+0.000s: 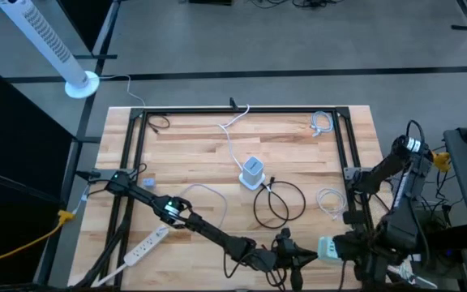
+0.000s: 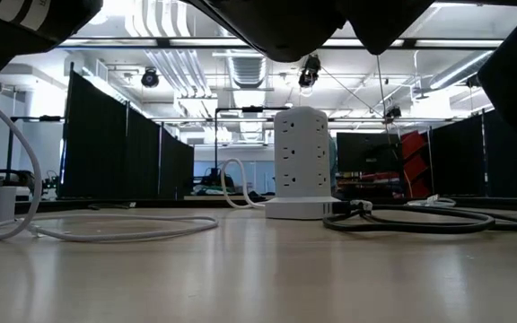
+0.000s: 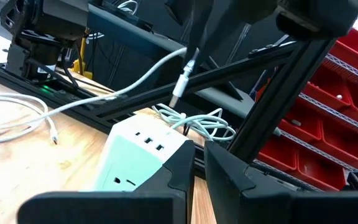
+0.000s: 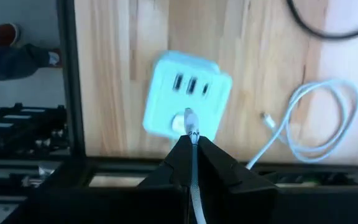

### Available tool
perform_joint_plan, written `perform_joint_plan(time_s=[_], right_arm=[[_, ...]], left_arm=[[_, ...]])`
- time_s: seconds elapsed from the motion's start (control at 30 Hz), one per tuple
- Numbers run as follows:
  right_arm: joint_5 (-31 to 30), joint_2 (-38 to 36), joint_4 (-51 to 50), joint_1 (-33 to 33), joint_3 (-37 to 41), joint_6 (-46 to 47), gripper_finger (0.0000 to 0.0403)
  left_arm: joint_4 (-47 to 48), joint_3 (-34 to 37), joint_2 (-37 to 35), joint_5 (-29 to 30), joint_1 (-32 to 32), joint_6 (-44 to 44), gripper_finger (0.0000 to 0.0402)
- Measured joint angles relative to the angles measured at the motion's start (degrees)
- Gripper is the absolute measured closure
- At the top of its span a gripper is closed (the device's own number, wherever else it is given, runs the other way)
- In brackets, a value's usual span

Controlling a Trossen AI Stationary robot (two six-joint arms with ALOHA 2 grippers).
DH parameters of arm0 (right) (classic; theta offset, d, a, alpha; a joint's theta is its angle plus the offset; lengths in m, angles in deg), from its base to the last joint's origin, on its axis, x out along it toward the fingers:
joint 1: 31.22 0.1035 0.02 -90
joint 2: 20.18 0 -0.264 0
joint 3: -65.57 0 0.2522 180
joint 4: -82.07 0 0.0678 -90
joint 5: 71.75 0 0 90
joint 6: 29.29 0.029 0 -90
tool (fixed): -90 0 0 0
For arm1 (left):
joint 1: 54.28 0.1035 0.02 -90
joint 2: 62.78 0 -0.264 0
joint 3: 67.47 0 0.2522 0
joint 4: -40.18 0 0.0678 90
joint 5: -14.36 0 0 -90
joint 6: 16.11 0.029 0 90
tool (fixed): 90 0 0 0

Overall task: Plug in charger cables
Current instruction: Insert the bottom white charger cable into the bottom right white outlet extension

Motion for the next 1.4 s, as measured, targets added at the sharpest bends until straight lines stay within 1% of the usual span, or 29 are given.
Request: perform_joint_plan(time_s=[0.3, 0.47, 0.57, 0.67, 1.07, 1.4], right_arm=[[-1.8, 0.0, 4.8, -0.2, 4.8, 2.5, 0.0403], [-2.6, 0.0, 10.1, -0.2, 7.2, 4.0, 0.0403], [-4.7, 0.0, 9.6, -0.2, 7.4, 5.5, 0.0403], [-5.3, 0.0, 9.2, -0.2, 7.5, 5.8, 0.0403], [-4.0, -0.1, 7.8, -0.2, 7.5, 6.8, 0.0403], [-3.5, 0.5, 8.1, -0.2, 7.5, 6.8, 0.0403]], left_arm=[[0.0, 0.0, 0.0, 0.0, 0.4, -0.3, 0.0377], [0.0, 0.0, 0.0, 0.0, 0.3, -1.3, 0.0377], [0.0, 0.0, 0.0, 0.0, 0.2, -1.5, 0.0377], [0.0, 0.0, 0.0, 0.0, 0.2, -1.8, 0.0377], [0.2, 0.0, 0.0, 0.0, 0.0, -1.8, 0.0377], [2.4, 0.0, 0.0, 0.0, 0.0, -3.3, 0.0377]])
